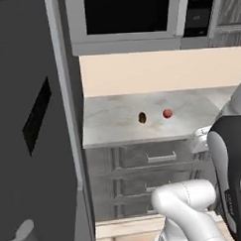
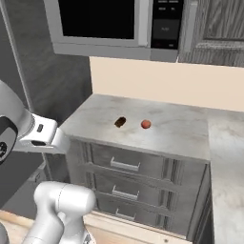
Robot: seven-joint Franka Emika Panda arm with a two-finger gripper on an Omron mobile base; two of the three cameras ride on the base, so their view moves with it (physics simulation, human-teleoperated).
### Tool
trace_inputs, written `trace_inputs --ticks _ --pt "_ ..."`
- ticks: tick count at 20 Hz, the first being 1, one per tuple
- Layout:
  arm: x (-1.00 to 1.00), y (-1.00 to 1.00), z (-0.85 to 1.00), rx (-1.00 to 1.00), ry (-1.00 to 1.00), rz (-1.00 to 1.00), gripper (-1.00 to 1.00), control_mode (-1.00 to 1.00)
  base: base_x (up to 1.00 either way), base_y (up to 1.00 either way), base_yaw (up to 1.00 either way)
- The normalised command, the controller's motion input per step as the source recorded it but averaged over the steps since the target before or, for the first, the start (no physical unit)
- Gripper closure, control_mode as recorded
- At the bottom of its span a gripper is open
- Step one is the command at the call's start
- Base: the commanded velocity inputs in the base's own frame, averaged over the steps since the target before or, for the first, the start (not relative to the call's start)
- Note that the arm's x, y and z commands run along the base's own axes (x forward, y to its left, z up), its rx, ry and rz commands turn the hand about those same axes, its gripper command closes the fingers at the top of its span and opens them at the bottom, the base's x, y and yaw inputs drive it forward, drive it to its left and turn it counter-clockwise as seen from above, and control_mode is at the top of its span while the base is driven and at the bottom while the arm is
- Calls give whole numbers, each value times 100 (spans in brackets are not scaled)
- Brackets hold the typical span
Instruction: Open the fridge, remove the peach, sweet potato, and steak, and place them on any counter.
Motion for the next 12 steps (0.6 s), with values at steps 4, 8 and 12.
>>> trace_inputs --ticks 4,8,12 --pt "0 0 0 0 0 0 -100 100 -100 -4 6" --pt "0 0 0 0 0 0 -100 100 -100 0 1" --pt "0 0 0 0 0 0 -100 100 -100 0 0"
